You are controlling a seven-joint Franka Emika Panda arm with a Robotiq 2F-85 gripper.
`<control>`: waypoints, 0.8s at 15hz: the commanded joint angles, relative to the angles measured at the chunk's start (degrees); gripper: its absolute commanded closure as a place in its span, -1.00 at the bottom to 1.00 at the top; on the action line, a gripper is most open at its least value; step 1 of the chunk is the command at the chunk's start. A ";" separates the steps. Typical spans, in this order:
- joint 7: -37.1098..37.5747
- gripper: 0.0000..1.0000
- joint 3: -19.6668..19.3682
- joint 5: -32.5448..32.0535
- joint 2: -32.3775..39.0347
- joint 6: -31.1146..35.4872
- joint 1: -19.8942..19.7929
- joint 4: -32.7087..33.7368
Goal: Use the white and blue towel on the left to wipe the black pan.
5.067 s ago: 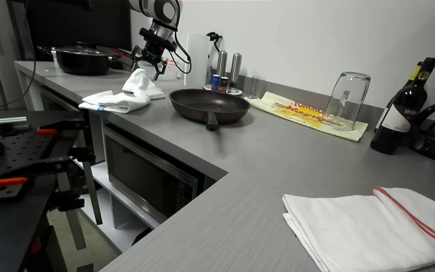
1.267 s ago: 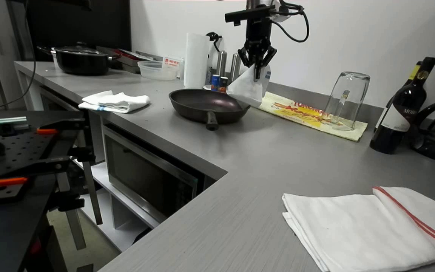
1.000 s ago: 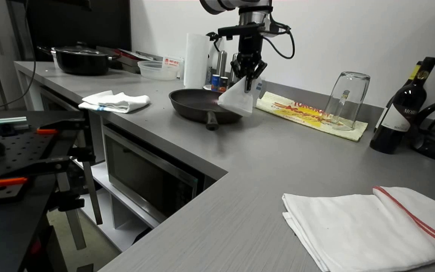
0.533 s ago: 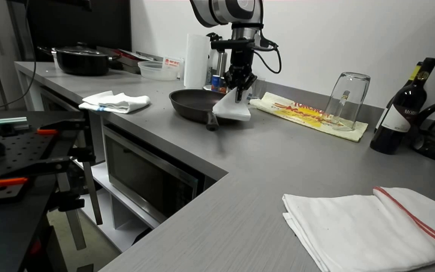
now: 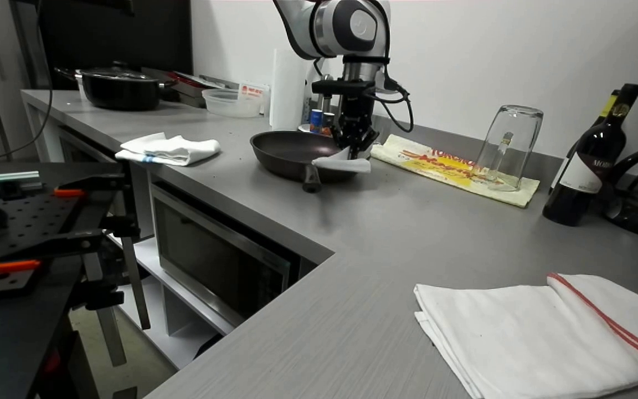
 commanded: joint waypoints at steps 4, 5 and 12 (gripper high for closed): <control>0.33 0.94 0.29 0.62 2.32 1.79 -0.14 0.76; 0.38 0.94 0.37 0.65 2.55 1.83 -0.06 0.83; -0.04 0.94 3.10 1.33 3.07 1.73 1.69 0.18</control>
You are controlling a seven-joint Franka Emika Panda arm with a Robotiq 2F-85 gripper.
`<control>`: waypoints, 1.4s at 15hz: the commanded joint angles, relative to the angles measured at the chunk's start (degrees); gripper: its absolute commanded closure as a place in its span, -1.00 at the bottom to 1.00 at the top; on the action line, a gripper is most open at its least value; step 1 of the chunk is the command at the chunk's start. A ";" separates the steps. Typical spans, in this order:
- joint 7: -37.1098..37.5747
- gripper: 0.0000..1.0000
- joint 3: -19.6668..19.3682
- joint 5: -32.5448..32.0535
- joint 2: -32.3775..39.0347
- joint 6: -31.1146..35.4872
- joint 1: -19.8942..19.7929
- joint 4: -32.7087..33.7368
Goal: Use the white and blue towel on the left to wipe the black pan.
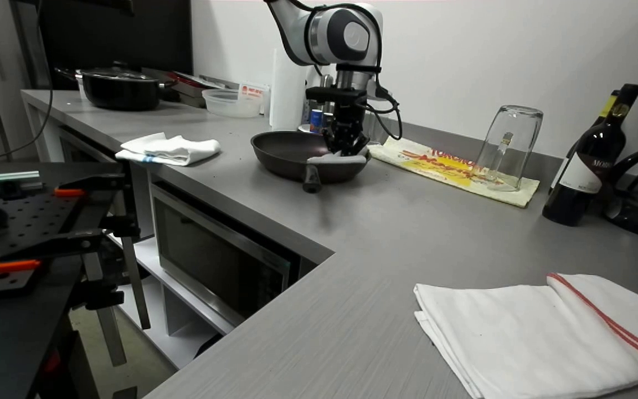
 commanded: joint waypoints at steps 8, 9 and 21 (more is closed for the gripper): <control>-1.51 0.94 6.05 1.40 0.38 1.86 5.66 -1.91; -1.76 0.94 6.60 1.45 0.29 1.93 6.10 -2.25; -10.22 0.94 13.48 9.01 -5.54 1.93 4.32 -6.18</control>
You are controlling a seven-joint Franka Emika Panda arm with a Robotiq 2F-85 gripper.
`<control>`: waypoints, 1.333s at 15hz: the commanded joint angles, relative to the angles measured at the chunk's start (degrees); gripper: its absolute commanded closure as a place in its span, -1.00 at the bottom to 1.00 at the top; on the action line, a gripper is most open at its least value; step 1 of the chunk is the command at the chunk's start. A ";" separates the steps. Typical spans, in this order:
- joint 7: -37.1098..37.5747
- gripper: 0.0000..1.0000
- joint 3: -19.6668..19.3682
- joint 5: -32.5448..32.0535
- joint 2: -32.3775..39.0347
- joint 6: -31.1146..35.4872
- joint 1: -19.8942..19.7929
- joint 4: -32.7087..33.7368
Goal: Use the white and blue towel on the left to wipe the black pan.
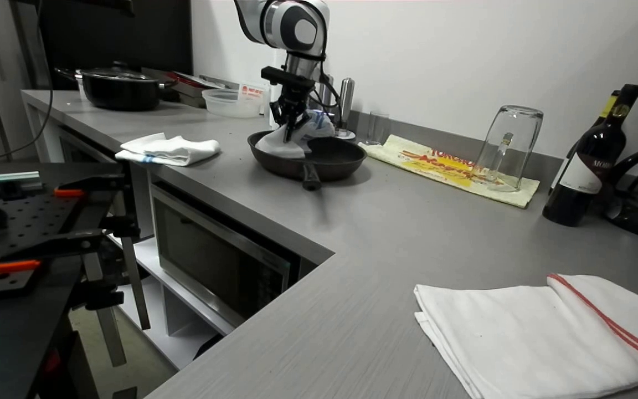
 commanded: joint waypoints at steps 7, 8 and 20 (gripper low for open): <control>-4.87 0.94 3.22 4.94 -7.94 2.92 -0.29 -3.84; -5.30 0.94 3.59 5.32 -8.38 3.11 -0.20 -4.09; -6.00 0.94 6.89 5.41 -6.96 2.88 5.63 -8.85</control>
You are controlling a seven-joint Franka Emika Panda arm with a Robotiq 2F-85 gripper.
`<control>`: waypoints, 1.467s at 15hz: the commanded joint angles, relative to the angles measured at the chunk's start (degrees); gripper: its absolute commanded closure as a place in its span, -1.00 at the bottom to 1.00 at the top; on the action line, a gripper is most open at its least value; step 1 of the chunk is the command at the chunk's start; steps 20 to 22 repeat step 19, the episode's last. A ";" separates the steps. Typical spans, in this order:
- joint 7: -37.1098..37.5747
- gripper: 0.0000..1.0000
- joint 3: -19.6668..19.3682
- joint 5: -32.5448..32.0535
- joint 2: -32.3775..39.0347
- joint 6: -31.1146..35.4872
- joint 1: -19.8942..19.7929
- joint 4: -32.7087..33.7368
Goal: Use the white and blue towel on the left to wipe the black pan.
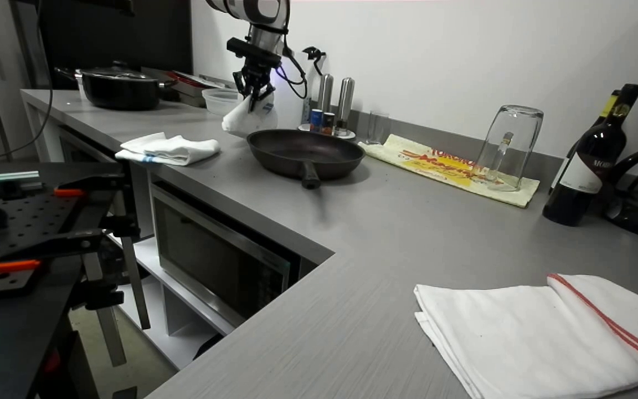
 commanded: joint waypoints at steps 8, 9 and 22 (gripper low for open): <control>0.02 -0.18 -0.84 -1.02 2.86 -0.12 4.41 -2.38; -0.04 -0.31 -0.84 -0.99 2.82 -0.17 4.31 -2.41; 0.05 -1.00 -1.05 -0.65 2.62 -0.16 3.97 -2.01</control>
